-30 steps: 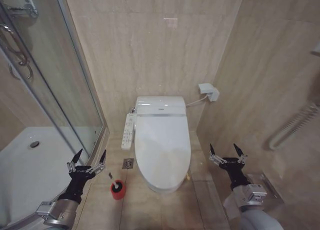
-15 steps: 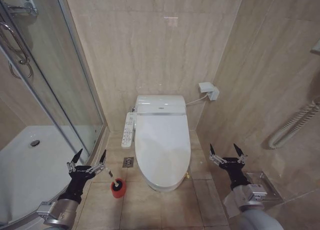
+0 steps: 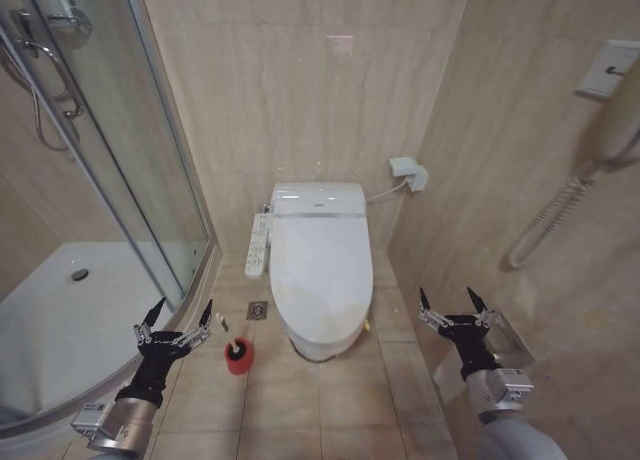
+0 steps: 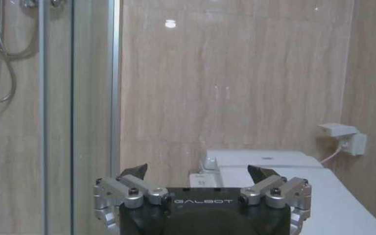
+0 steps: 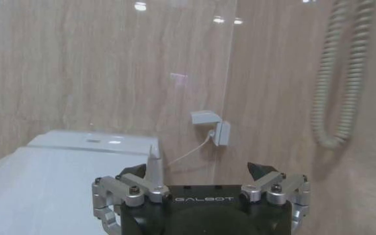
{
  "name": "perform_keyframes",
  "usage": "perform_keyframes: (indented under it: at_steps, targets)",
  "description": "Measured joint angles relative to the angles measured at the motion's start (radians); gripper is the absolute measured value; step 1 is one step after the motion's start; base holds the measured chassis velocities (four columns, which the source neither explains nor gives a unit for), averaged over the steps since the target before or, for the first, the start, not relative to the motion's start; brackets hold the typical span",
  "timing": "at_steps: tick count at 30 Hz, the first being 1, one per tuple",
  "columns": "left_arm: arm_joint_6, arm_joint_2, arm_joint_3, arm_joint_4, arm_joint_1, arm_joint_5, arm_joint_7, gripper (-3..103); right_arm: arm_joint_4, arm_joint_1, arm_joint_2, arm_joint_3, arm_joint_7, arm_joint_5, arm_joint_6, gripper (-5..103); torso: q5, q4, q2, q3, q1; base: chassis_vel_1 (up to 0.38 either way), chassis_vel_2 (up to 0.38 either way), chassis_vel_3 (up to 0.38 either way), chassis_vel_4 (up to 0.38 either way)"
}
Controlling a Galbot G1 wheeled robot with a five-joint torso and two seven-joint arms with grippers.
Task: Open the toilet lid, clean the toilet bowl with a toilet brush, close the toilet lid, and flush.
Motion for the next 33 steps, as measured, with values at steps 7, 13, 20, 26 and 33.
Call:
perform_keyframes:
  at_steps: [7, 13, 20, 26, 33]
  targets:
    - [0.0, 0.0, 0.0, 0.0, 0.0, 0.0, 0.0, 100, 0.0, 0.0, 0.0, 0.0, 0.0, 0.0, 0.0, 100, -0.0004, 0.0001, 0.0, 0.0, 0.0, 0.064, -0.049, -0.059, 0.068]
    - [0.0, 0.0, 0.0, 0.0, -0.001, 0.0, 0.0, 100, 0.0, 0.001, 0.0, 0.0, 0.0, 0.0, 0.0, 100, -0.0005, 0.0004, -0.001, 0.001, 0.002, -0.02, 0.043, 0.03, -0.031]
    - [0.0, 0.0, 0.0, 0.0, -0.001, 0.0, 0.0, 100, 0.0, 0.001, 0.0, 0.0, 0.0, 0.0, 0.0, 100, -0.0005, 0.0001, -0.001, 0.0, 0.001, 0.051, -0.073, -0.056, 0.061]
    - [0.0, 0.0, 0.0, 0.0, -0.001, 0.0, 0.0, 100, 0.0, 0.001, 0.0, 0.0, 0.0, 0.0, 0.0, 100, -0.0003, 0.0, 0.0, 0.0, 0.001, 0.161, -0.173, -0.171, 0.159]
    - [0.0, 0.0, 0.0, 0.0, 0.0, 0.0, 0.0, 100, 0.0, 0.0, 0.0, 0.0, 0.0, 0.0, 0.0, 100, -0.0005, 0.0003, 0.0, 0.0, 0.0, 0.21, -0.203, -0.215, 0.211]
